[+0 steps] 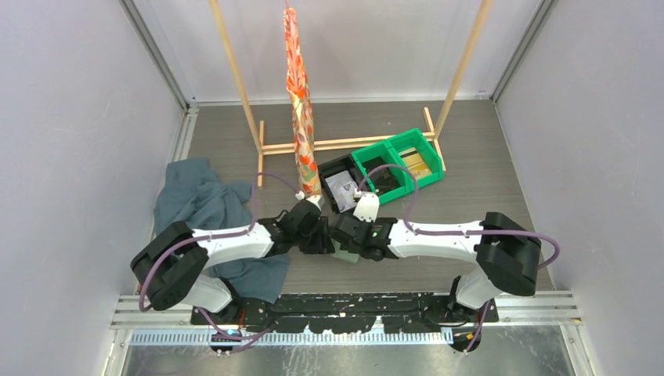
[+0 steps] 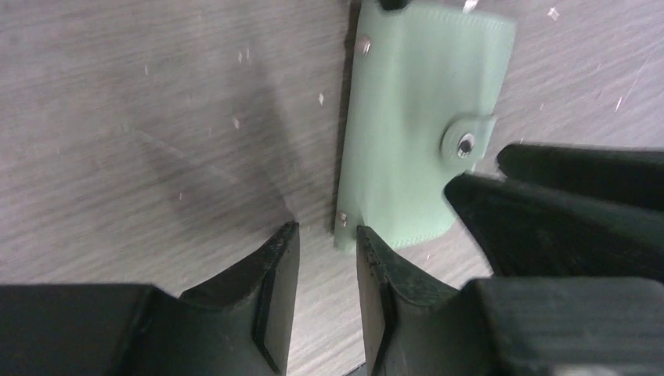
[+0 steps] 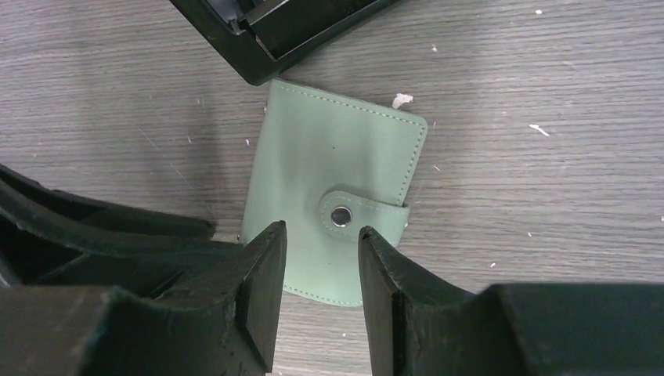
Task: Take the credit cards out of the card holder
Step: Open the card holder at the center of the board.
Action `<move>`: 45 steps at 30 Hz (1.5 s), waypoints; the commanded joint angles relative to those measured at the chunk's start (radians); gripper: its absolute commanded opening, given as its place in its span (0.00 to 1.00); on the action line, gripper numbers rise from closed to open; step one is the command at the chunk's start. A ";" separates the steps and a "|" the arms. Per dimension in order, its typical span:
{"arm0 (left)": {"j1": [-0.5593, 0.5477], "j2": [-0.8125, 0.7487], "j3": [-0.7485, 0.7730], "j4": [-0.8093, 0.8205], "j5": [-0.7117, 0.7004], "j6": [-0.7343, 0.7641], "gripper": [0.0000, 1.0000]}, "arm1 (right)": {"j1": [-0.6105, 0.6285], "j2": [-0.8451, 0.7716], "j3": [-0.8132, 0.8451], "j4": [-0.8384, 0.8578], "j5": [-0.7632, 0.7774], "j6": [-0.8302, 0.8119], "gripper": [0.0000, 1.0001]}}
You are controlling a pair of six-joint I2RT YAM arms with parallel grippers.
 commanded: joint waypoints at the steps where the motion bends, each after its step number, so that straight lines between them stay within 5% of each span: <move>1: 0.004 0.077 0.029 0.034 -0.005 -0.019 0.34 | 0.000 0.034 0.067 -0.015 0.037 -0.022 0.43; 12: 0.004 0.107 0.018 0.029 -0.010 -0.036 0.31 | 0.001 0.161 0.130 -0.100 0.083 -0.035 0.40; 24: 0.004 0.081 -0.003 -0.001 -0.022 -0.030 0.30 | 0.003 0.120 0.103 -0.112 0.113 -0.011 0.01; 41: 0.002 -0.036 0.004 -0.111 -0.052 -0.004 0.30 | 0.004 -0.303 -0.204 -0.147 0.159 0.173 0.01; 44: -0.011 -0.094 0.020 -0.161 -0.090 0.003 0.31 | 0.003 -0.340 -0.227 -0.312 0.208 0.274 0.36; 45: -0.015 -0.117 0.022 -0.174 -0.103 0.003 0.32 | 0.002 -0.346 -0.223 -0.350 0.218 0.296 0.38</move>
